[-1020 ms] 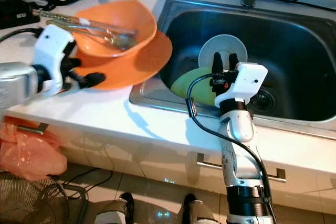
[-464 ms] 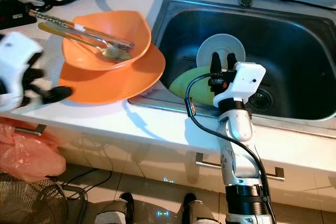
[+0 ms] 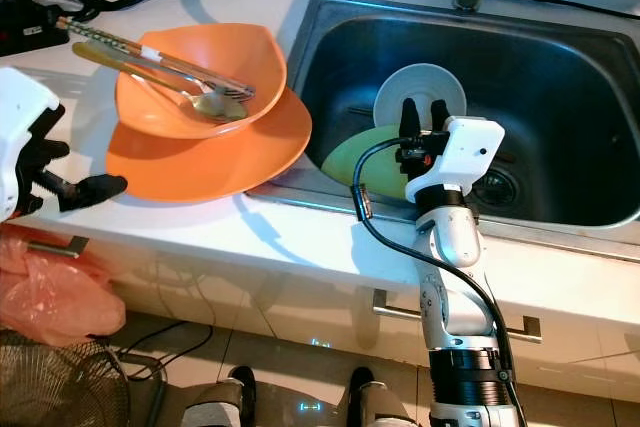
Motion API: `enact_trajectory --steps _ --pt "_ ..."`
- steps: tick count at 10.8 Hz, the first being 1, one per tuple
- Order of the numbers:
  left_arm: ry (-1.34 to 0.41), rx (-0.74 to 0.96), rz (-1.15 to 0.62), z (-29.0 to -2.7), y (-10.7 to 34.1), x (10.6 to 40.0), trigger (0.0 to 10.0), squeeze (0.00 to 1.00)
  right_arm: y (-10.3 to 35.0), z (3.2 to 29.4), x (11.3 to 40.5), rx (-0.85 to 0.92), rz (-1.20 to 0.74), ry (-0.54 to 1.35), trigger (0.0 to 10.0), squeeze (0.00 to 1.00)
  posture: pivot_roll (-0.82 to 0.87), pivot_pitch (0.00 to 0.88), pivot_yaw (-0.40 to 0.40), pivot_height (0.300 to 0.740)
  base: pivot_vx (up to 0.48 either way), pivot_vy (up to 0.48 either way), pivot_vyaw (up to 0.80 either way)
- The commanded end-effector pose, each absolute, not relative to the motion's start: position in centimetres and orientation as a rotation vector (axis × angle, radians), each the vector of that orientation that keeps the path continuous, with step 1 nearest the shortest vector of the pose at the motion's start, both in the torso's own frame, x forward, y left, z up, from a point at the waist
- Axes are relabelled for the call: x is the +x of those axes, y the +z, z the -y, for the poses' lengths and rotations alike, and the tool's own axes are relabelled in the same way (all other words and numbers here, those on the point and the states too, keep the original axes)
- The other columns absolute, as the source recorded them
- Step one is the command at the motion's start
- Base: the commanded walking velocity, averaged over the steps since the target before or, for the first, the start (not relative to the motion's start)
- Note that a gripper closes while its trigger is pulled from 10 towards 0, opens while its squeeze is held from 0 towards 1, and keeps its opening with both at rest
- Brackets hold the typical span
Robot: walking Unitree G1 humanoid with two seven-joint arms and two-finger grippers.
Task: Kitchen organization
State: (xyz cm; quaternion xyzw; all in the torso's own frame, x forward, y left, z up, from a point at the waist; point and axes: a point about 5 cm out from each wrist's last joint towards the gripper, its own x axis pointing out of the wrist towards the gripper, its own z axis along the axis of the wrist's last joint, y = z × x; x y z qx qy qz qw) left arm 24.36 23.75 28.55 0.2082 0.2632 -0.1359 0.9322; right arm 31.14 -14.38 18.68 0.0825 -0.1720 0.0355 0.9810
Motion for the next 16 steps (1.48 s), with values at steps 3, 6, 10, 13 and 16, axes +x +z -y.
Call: enact_trajectory --steps 3,6,10,13,16 --pt "-0.326 0.416 -0.446 -22.5 29.9 24.5 10.0 0.00 15.3 14.9 31.1 0.187 0.211 0.038 10.0 0.00 0.29 0.264 0.050 0.740 0.000 0.000 0.00" --pt "-0.361 0.405 -0.394 -21.4 30.6 25.0 10.0 0.00 15.5 14.8 31.3 0.190 0.221 0.037 10.0 0.00 0.28 0.254 0.053 0.740 0.000 0.000 0.00" --pt "-0.445 0.397 -0.365 -20.3 31.2 24.7 10.0 0.00 15.5 14.7 31.3 0.193 0.223 0.042 10.0 0.00 0.28 0.247 0.052 0.740 0.000 0.000 0.00" --pt "-0.474 0.400 -0.263 -20.1 34.1 24.2 10.0 0.00 15.5 14.5 31.6 0.195 0.220 0.053 10.0 0.00 0.31 0.234 0.049 0.740 0.000 0.000 0.00" --pt "-0.430 0.249 0.104 -18.7 37.8 26.2 10.0 0.00 15.8 14.6 31.9 0.198 0.235 0.045 10.0 0.00 0.27 0.211 0.045 0.740 0.000 0.000 0.00"
